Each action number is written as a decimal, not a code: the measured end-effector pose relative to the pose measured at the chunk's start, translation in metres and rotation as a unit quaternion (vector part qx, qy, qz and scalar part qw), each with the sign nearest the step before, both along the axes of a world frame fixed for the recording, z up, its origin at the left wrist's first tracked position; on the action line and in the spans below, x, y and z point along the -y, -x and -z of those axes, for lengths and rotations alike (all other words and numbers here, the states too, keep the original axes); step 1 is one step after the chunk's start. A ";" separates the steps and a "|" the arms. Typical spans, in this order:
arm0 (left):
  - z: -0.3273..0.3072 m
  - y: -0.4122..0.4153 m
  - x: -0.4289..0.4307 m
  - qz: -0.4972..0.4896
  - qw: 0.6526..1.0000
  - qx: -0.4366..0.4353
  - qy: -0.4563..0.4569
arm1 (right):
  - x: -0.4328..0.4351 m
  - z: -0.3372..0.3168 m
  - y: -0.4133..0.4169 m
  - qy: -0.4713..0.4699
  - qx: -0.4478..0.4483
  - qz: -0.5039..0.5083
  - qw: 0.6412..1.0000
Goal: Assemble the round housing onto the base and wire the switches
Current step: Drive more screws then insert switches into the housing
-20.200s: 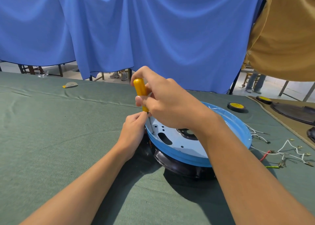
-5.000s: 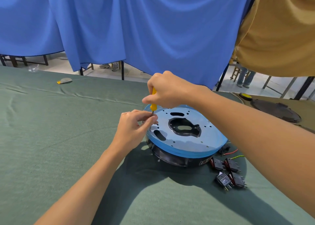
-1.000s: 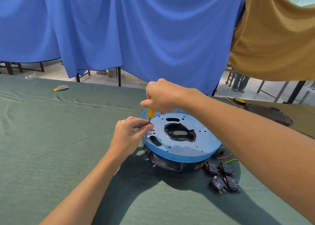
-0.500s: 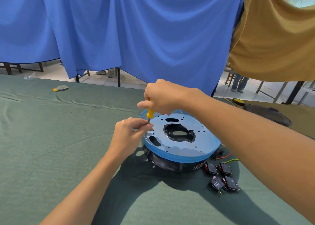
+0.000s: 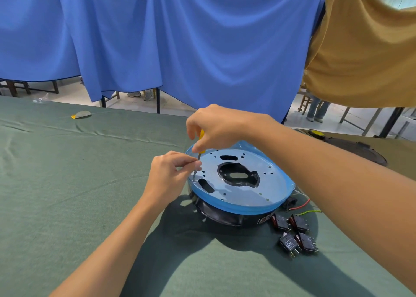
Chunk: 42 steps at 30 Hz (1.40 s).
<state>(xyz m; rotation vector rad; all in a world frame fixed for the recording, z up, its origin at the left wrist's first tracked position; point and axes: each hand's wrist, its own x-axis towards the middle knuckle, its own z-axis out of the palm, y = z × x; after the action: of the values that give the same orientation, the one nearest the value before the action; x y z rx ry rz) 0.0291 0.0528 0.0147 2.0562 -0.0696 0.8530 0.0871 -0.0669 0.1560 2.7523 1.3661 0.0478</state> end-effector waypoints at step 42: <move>0.003 0.000 0.005 0.057 0.995 -0.038 0.077 | -0.001 0.006 -0.003 -0.035 -0.025 0.009 0.999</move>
<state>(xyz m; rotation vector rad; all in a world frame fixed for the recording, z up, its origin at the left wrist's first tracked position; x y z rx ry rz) 0.0292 0.0478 0.0116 1.9182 -0.0749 0.6877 0.0902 -0.0655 0.1503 2.8404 1.3777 0.0273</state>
